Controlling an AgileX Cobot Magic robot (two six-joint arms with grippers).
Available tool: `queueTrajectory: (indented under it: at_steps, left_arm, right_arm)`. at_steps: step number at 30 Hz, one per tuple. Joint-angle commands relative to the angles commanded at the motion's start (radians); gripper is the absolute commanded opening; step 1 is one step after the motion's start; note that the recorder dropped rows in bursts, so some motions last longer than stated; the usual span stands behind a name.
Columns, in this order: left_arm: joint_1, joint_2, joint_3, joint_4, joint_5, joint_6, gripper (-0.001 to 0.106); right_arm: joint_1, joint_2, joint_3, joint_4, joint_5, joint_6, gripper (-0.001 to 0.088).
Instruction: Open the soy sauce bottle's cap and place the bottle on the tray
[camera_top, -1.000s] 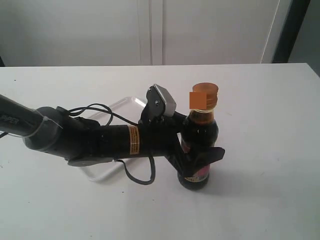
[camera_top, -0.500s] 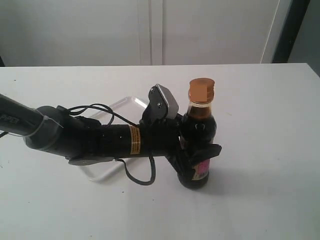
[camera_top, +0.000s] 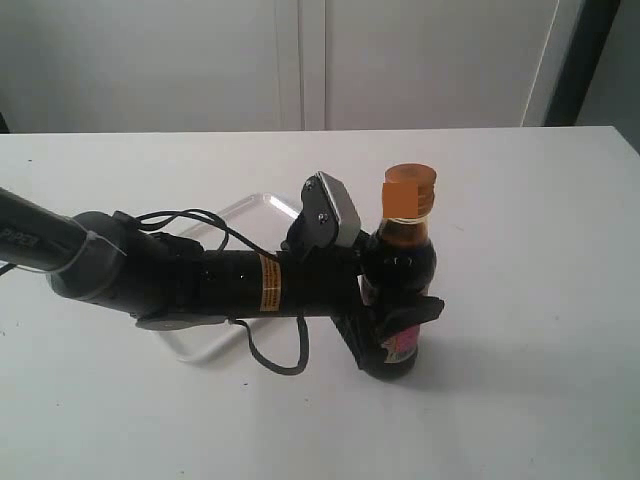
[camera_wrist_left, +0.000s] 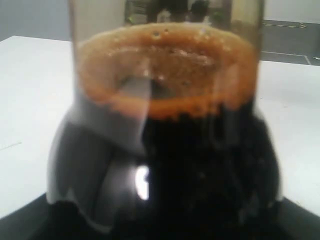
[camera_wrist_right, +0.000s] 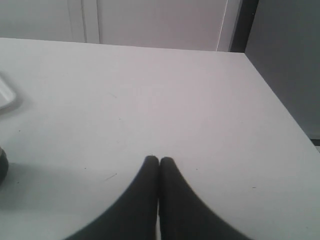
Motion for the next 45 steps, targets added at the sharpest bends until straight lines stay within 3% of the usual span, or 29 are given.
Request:
queueTrajectory:
  at_steps: [3, 11, 17, 25, 32, 35, 40, 45]
  left_arm:
    - [0.000, 0.000, 0.000, 0.000, 0.000, 0.000, 0.000]
    - [0.000, 0.000, 0.000, 0.000, 0.000, 0.000, 0.000]
    - [0.000, 0.000, 0.000, 0.000, 0.000, 0.004, 0.000]
    - [0.002, 0.000, 0.000, 0.000, 0.007, 0.023, 0.000]
    - [0.002, 0.000, 0.000, 0.002, 0.015, 0.048, 0.000]
    - [0.002, 0.000, 0.000, 0.002, 0.023, 0.052, 0.000]
    - [0.002, 0.000, 0.000, 0.000, 0.065, 0.052, 0.000]
    - [0.002, 0.000, 0.000, 0.002, 0.090, 0.052, 0.000]
  right_arm:
    - [0.000, 0.000, 0.000, 0.002, -0.048, 0.000, 0.0000]
    - [0.000, 0.000, 0.000, 0.097, -0.388, 0.122, 0.0000]
    - [0.000, 0.000, 0.000, 0.101, -0.601, 0.392, 0.0000]
    - [0.000, 0.014, -0.043, 0.088, -0.524, 0.396, 0.0000]
    - [0.000, 0.229, -0.185, 0.086, -0.537, 0.259, 0.0000]
    - [0.000, 0.340, -0.249, 0.078, -0.638, 0.147, 0.0000]
    - [0.000, 0.516, -0.337, 0.078, -0.702, 0.137, 0.0000]
    - [0.000, 0.702, -0.365, 0.076, -0.862, 0.136, 0.0000]
